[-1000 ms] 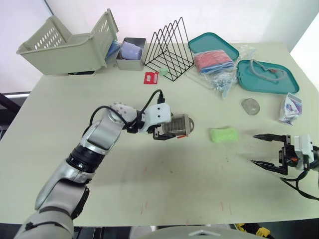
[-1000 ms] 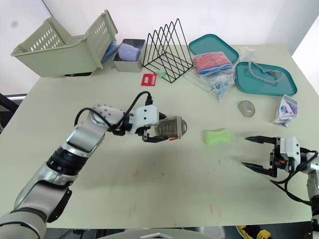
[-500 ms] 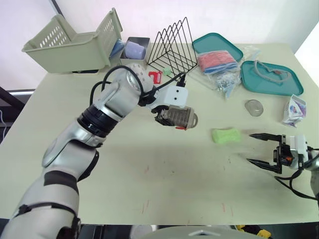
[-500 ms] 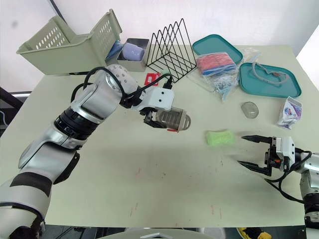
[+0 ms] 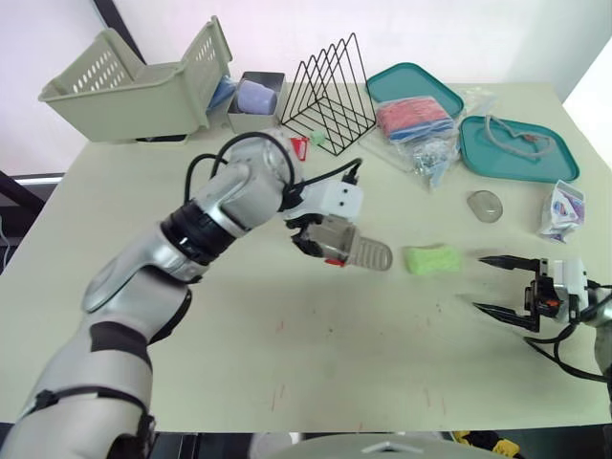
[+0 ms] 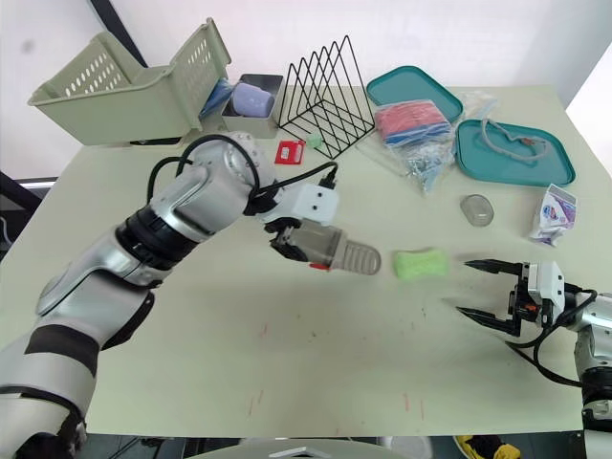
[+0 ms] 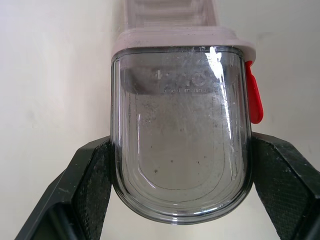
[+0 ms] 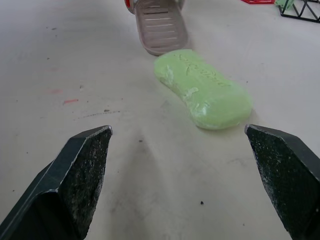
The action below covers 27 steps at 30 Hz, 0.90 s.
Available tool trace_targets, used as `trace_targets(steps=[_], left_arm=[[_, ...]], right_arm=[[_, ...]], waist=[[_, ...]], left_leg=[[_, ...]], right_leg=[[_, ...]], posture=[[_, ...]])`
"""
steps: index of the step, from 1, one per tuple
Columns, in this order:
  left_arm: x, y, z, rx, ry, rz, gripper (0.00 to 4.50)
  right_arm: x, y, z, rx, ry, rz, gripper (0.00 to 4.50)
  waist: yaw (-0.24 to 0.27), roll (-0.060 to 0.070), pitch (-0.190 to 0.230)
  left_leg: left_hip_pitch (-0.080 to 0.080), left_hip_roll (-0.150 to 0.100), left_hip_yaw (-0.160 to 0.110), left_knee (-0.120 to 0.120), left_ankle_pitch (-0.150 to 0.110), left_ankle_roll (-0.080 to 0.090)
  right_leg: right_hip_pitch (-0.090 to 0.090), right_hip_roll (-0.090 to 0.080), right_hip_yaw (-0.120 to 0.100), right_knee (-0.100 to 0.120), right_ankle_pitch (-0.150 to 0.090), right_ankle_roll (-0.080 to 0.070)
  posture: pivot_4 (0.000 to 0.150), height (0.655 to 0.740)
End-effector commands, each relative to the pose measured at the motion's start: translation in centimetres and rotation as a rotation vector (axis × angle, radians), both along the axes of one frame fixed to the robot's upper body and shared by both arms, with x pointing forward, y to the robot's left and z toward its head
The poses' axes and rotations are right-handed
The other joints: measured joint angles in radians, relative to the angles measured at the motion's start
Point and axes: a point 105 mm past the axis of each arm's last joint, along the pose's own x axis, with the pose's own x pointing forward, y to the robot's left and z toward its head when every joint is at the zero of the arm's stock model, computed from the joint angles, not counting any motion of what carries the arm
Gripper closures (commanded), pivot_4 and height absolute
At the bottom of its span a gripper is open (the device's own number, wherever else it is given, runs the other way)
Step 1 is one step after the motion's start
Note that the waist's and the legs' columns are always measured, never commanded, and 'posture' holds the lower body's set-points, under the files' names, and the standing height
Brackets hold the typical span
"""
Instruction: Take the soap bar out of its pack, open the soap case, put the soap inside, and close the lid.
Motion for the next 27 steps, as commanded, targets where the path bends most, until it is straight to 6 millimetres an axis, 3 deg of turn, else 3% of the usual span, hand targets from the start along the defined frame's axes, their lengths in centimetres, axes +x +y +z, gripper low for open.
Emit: trace_targets(steps=[1,8,13,14,21,27], left_arm=[[-0.1,2.4,0.1,0.012,-0.027,0.029,0.78],[-0.4,2.8,-0.4,-0.183,0.000,0.081,0.78],[-0.7,3.5,-1.3,-0.221,0.033,0.091,0.78],[-0.7,3.6,-1.3,-0.241,0.039,0.103,0.39],[-0.1,4.0,-0.8,-0.297,0.021,0.125,0.39],[-0.4,4.0,-1.8,-0.305,0.044,0.127,0.39]], right_arm=[[0.1,-0.3,0.6,-0.021,-0.032,0.003,0.04],[0.7,-0.6,0.7,-0.030,-0.030,-0.010,0.04],[0.9,-0.7,0.8,-0.038,-0.029,-0.010,0.04],[1.0,-0.7,0.8,-0.040,-0.029,-0.010,0.01],[0.9,-1.0,0.9,-0.054,-0.023,-0.011,0.01],[0.9,-1.2,1.0,-0.062,-0.024,-0.014,0.01]], waist=[[-0.003,0.000,0.000],[0.001,0.000,0.000],[0.000,0.000,0.000],[0.000,0.000,0.000],[0.000,0.000,0.000],[-0.002,0.000,0.000]], left_leg=[[0.000,0.000,0.000,0.000,0.000,0.000],[-0.001,0.000,0.000,0.001,0.000,0.000],[-0.001,0.000,0.000,0.001,0.000,0.000],[0.000,0.000,0.000,0.001,0.000,0.000],[-0.001,0.000,0.000,0.001,0.000,0.000],[0.000,0.000,0.000,0.001,0.000,0.000]], right_leg=[[0.000,0.000,0.000,0.000,0.000,0.000],[0.000,-0.001,-0.001,0.000,0.000,0.000],[0.000,-0.001,-0.001,0.000,0.000,0.000],[0.000,-0.001,-0.001,0.000,0.000,0.000],[0.000,-0.001,-0.001,0.000,0.000,0.000],[0.000,-0.001,-0.001,0.000,0.000,0.000]], posture=[[0.150,0.7400],[0.150,0.7400],[0.150,0.7400],[0.150,0.7400],[0.150,0.7400],[0.150,0.7400]])
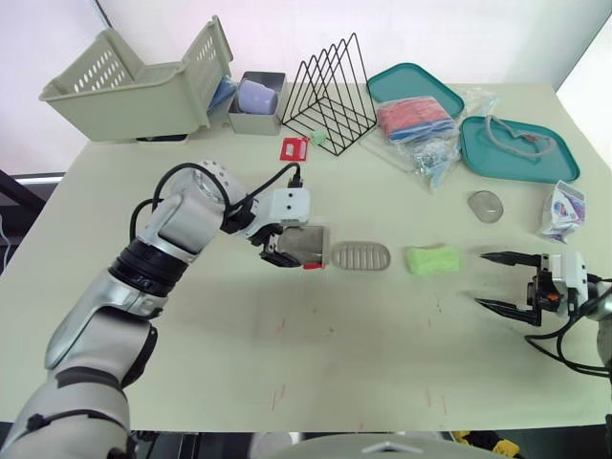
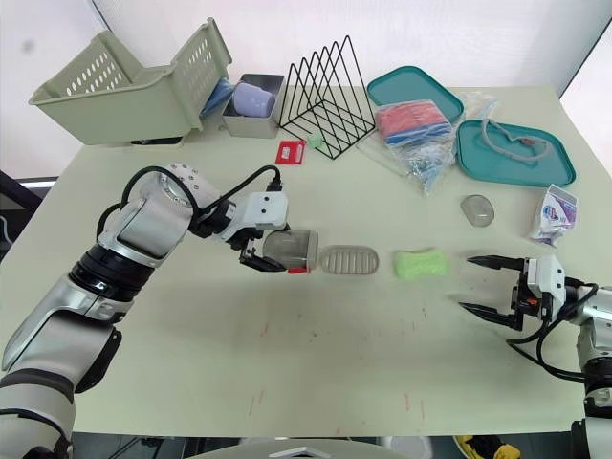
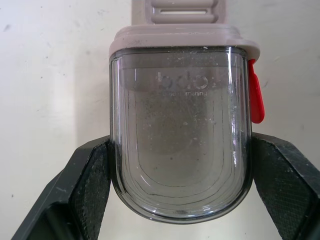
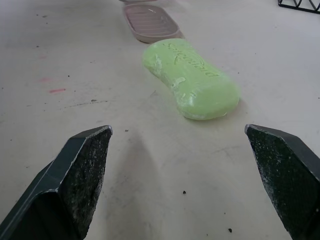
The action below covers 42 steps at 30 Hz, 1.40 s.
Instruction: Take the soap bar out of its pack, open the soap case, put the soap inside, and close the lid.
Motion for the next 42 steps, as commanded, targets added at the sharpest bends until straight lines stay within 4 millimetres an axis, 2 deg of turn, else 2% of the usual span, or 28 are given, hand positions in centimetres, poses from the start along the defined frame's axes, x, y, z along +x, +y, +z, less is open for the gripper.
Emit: trace_targets(steps=[1,9,19,27,31,34,42], left_arm=[[0.0,-0.1,0.3,-0.021,-0.023,-0.003,0.39],[-0.5,0.3,-1.2,-0.002,0.009,0.002,0.39],[-2.4,1.5,-3.7,0.016,0.146,0.042,0.39],[-3.4,1.7,-4.9,0.013,0.228,0.085,0.39],[-3.6,1.9,-5.8,0.039,0.198,0.059,0.39],[-3.2,2.0,-6.3,0.055,0.148,0.051,0.39],[-3.1,2.2,-7.3,0.058,0.111,0.033,0.39]], right_arm=[[0.1,-0.6,0.9,-0.030,-0.031,-0.002,0.01],[0.0,-0.8,0.9,-0.039,-0.032,-0.008,0.01],[-0.1,-0.8,1.1,-0.047,-0.038,-0.003,0.01],[-0.1,-0.9,1.1,-0.047,-0.035,-0.002,0.01],[-0.2,-0.9,1.0,-0.048,-0.035,-0.002,0.01],[-0.2,-0.9,1.1,-0.049,-0.035,-0.001,0.01],[-0.2,-0.9,1.1,-0.058,-0.035,0.002,0.01]], waist=[[-0.001,0.000,0.000],[-0.001,0.000,0.000],[-0.016,0.003,-0.002],[-0.017,0.005,-0.003],[-0.017,0.006,-0.004],[-0.017,0.007,-0.004],[-0.014,0.013,-0.009]], left_leg=[[0.000,0.000,0.000,0.000,0.000,0.000],[0.000,0.000,0.000,0.000,0.000,0.000],[0.001,0.000,0.000,-0.001,0.000,0.000],[0.003,0.000,0.001,-0.002,-0.001,0.001],[0.006,0.000,0.002,-0.003,-0.001,0.001],[0.018,0.000,0.004,-0.005,-0.004,0.006],[0.021,0.000,0.004,-0.005,-0.005,0.007]], right_leg=[[0.000,0.000,0.000,0.000,0.000,0.000],[0.000,0.000,0.000,0.000,0.000,0.000],[0.000,0.000,0.000,0.000,0.000,0.000],[0.001,0.000,0.001,0.000,0.000,0.000],[0.003,0.000,0.002,-0.001,0.000,0.000],[0.015,0.000,0.003,-0.003,-0.001,-0.001],[0.018,0.000,0.004,-0.003,-0.001,-0.001]], posture=[[0.150,0.7400],[0.150,0.7400],[0.150,0.7400],[0.150,0.7400],[0.150,0.7400],[0.150,0.7400],[0.150,0.7400]])
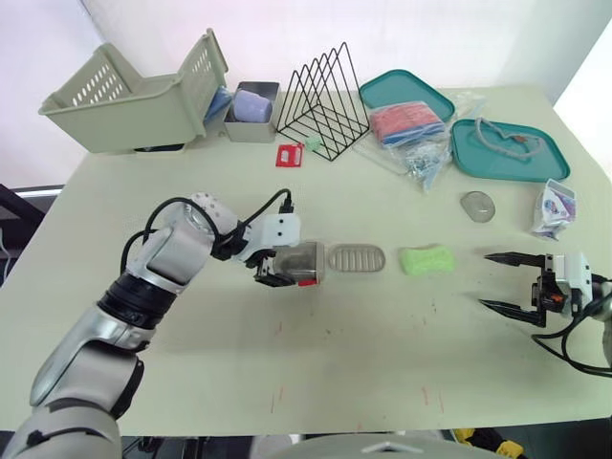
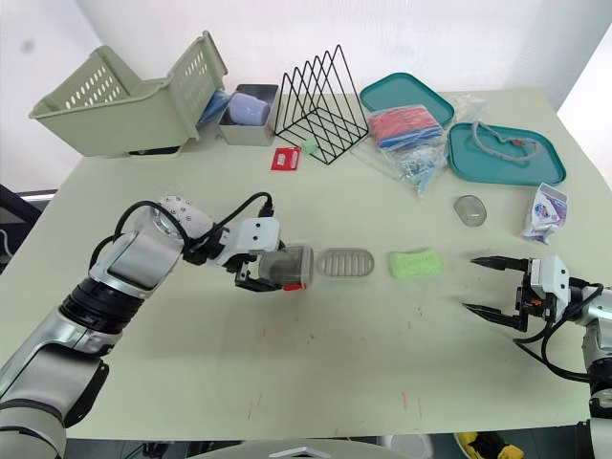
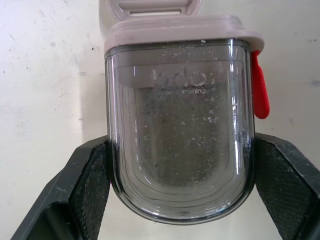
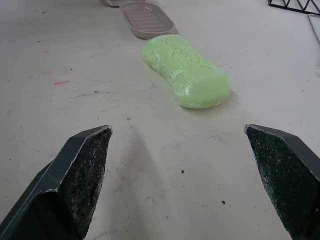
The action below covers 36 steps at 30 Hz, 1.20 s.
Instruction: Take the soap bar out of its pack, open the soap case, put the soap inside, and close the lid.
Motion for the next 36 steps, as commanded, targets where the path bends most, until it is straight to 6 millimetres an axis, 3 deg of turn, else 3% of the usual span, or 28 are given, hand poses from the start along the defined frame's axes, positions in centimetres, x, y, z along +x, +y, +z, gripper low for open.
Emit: trace_targets(steps=[1,16,22,29,36], left_arm=[[-1.4,0.8,-3.7,0.061,0.128,0.026,0.39],[-3.3,3.1,-4.4,0.109,0.288,0.073,0.39],[-4.5,4.0,-5.0,0.149,0.363,0.095,0.39],[-4.5,3.4,-5.3,0.096,0.392,0.133,0.39],[-4.3,3.0,-5.7,0.044,0.403,0.200,0.39]], right_arm=[[-0.1,-0.4,1.0,-0.032,-0.035,0.008,0.01],[0.2,-0.3,1.0,-0.044,-0.037,0.017,0.01],[0.2,-0.4,1.1,-0.049,-0.037,0.016,0.01],[0.3,-0.3,1.1,-0.047,-0.042,0.018,0.01],[0.2,-0.1,1.2,-0.053,-0.047,0.030,0.01]], waist=[[0.000,0.001,-0.001],[-0.021,0.003,-0.003],[-0.054,0.003,-0.003],[-0.059,0.003,-0.003],[-0.054,0.006,-0.005]], left_leg=[[0.000,0.000,0.000,0.000,0.000,0.000],[0.003,0.000,0.001,-0.001,-0.002,0.003],[0.016,0.000,0.001,-0.012,-0.003,0.004],[0.028,0.000,0.001,-0.013,-0.008,0.013],[0.029,0.000,0.002,-0.013,-0.008,0.014]], right_leg=[[0.000,0.000,0.000,0.000,0.000,0.000],[0.000,0.002,0.003,0.000,-0.001,-0.001],[0.008,0.003,0.007,-0.001,-0.005,-0.004],[0.015,0.007,0.016,-0.001,-0.006,-0.006],[0.015,0.007,0.017,-0.001,-0.007,-0.005]], posture=[[0.150,0.7400],[0.150,0.7400],[0.150,0.7400],[0.150,0.7400],[0.150,0.7400]])
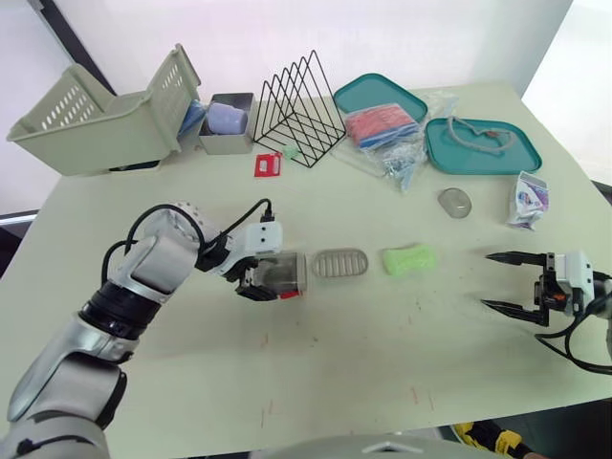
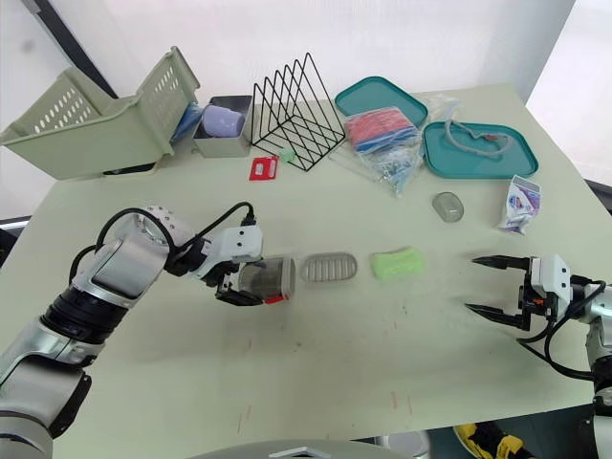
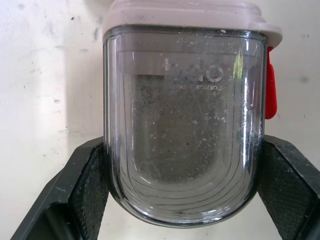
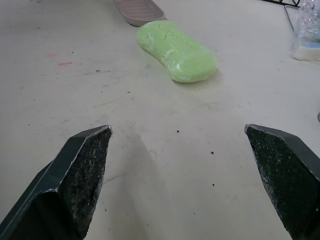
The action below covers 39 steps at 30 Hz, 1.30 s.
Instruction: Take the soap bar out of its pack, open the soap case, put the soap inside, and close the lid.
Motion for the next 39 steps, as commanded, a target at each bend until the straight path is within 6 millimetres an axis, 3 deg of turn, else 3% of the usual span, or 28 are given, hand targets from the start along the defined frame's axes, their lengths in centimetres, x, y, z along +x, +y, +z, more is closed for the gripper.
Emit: trace_targets(steps=[1,14,23,27,30,37,38,39], left_arm=[[-2.8,0.3,-4.5,0.018,0.215,0.035,0.39],[-2.4,3.2,-6.7,0.125,0.014,-0.052,0.39],[-2.4,4.8,-6.8,0.152,0.008,-0.057,0.39],[-3.5,4.3,-6.3,0.061,0.158,0.041,0.39],[-4.2,4.2,-5.9,0.038,0.240,0.076,0.39],[-3.5,3.8,-5.6,0.009,0.197,0.088,0.39],[-3.4,3.7,-5.5,0.001,0.189,0.086,0.86],[-3.3,3.6,-5.5,-0.005,0.183,0.084,0.99]], right_arm=[[0.1,0.1,0.9,-0.018,-0.041,0.022,0.01],[0.2,0.3,0.9,-0.015,-0.042,0.030,0.01],[0.2,0.4,0.8,-0.016,-0.038,0.035,0.01],[0.2,0.5,0.8,-0.016,-0.038,0.036,0.01],[0.2,0.5,0.7,-0.015,-0.036,0.036,0.01],[0.2,0.5,0.6,-0.015,-0.031,0.036,0.01],[0.2,0.5,0.6,-0.016,-0.030,0.037,0.00],[0.2,0.5,0.6,-0.016,-0.030,0.037,0.00]], waist=[[0.002,0.001,-0.001],[0.003,0.007,-0.008],[0.002,0.011,-0.012],[-0.003,0.011,-0.012],[-0.007,0.010,-0.012],[-0.023,0.009,-0.012],[-0.023,0.009,-0.012],[-0.022,0.009,-0.012]], left_leg=[[0.000,0.000,0.000,0.000,0.000,0.000],[0.004,0.000,0.001,-0.001,0.000,0.000],[0.006,0.000,0.001,-0.002,-0.001,0.001],[0.008,0.000,0.001,-0.004,-0.001,0.001],[0.008,0.000,-0.002,-0.004,-0.006,0.011],[0.015,0.000,-0.003,-0.005,-0.009,0.015],[0.016,0.000,-0.003,-0.005,-0.009,0.015],[0.016,0.000,-0.003,-0.005,-0.009,0.015]], right_leg=[[0.000,0.000,0.000,0.000,0.000,0.000],[0.004,0.000,0.002,-0.001,0.000,0.000],[0.004,0.001,0.003,-0.001,0.000,0.000],[0.004,0.003,0.006,-0.001,0.000,0.000],[0.004,0.008,0.013,-0.001,-0.001,-0.002],[0.006,0.011,0.017,0.000,-0.003,-0.004],[0.006,0.011,0.017,0.000,-0.003,-0.004],[0.006,0.011,0.017,0.000,-0.003,-0.004]], posture=[[0.150,0.7400],[0.150,0.7400],[0.150,0.7400],[0.150,0.7400],[0.150,0.7400],[0.150,0.7400],[0.150,0.7400],[0.150,0.7400]])
